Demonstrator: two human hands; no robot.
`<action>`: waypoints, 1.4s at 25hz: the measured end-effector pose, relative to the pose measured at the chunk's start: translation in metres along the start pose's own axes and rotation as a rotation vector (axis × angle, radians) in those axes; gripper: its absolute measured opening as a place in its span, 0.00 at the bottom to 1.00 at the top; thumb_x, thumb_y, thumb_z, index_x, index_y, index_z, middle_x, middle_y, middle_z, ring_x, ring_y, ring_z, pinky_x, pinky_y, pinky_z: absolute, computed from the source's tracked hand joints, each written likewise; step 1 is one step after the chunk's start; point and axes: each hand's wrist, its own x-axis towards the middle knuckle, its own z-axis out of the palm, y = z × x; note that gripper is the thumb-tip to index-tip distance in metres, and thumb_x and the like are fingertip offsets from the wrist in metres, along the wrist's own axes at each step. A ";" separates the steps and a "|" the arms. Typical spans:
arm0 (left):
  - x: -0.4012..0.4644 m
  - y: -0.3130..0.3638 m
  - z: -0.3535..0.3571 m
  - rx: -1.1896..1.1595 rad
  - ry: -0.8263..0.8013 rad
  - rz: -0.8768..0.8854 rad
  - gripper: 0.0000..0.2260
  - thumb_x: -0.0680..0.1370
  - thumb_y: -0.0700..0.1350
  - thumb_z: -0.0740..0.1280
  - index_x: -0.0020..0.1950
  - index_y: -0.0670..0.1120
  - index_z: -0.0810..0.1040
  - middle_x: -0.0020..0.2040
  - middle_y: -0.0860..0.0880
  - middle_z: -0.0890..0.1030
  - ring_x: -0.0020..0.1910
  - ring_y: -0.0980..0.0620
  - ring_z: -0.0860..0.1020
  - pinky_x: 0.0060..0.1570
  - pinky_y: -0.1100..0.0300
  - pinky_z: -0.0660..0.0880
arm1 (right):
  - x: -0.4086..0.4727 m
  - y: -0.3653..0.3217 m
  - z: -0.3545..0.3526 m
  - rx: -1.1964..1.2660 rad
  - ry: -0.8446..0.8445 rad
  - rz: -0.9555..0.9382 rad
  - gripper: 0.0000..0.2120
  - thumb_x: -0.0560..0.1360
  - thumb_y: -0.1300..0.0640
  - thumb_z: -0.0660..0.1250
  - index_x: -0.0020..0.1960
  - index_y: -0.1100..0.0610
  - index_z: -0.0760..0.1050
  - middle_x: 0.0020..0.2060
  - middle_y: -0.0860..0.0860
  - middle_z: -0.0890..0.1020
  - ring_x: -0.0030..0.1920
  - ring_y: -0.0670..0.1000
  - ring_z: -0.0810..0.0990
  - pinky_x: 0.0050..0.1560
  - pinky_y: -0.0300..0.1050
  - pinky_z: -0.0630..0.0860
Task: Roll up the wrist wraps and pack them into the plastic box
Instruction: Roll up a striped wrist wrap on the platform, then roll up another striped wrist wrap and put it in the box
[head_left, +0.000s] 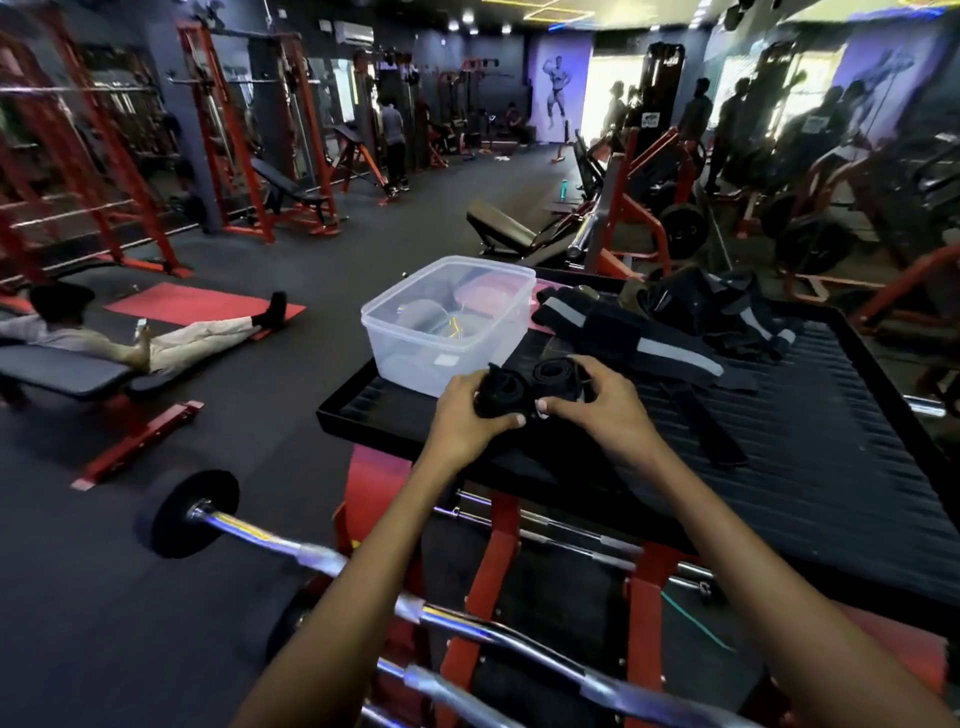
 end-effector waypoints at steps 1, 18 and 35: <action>0.003 0.006 -0.006 -0.019 0.019 0.046 0.27 0.63 0.46 0.79 0.59 0.45 0.77 0.54 0.45 0.78 0.53 0.48 0.77 0.54 0.56 0.74 | 0.003 -0.009 -0.003 0.027 0.005 -0.009 0.22 0.65 0.61 0.77 0.58 0.56 0.77 0.50 0.49 0.83 0.52 0.47 0.81 0.54 0.35 0.75; 0.183 -0.025 -0.140 0.726 -0.554 0.157 0.31 0.70 0.43 0.72 0.71 0.50 0.65 0.65 0.42 0.74 0.61 0.43 0.73 0.55 0.55 0.72 | 0.161 -0.080 0.126 -0.666 -0.253 0.158 0.30 0.66 0.61 0.74 0.64 0.61 0.66 0.57 0.60 0.78 0.57 0.60 0.76 0.51 0.49 0.73; 0.192 -0.031 -0.132 0.778 -0.751 0.232 0.15 0.80 0.47 0.60 0.64 0.46 0.76 0.65 0.46 0.76 0.62 0.46 0.73 0.60 0.58 0.68 | 0.154 -0.080 0.136 -0.779 -0.584 0.250 0.17 0.77 0.57 0.62 0.65 0.56 0.73 0.62 0.53 0.77 0.61 0.52 0.75 0.65 0.45 0.69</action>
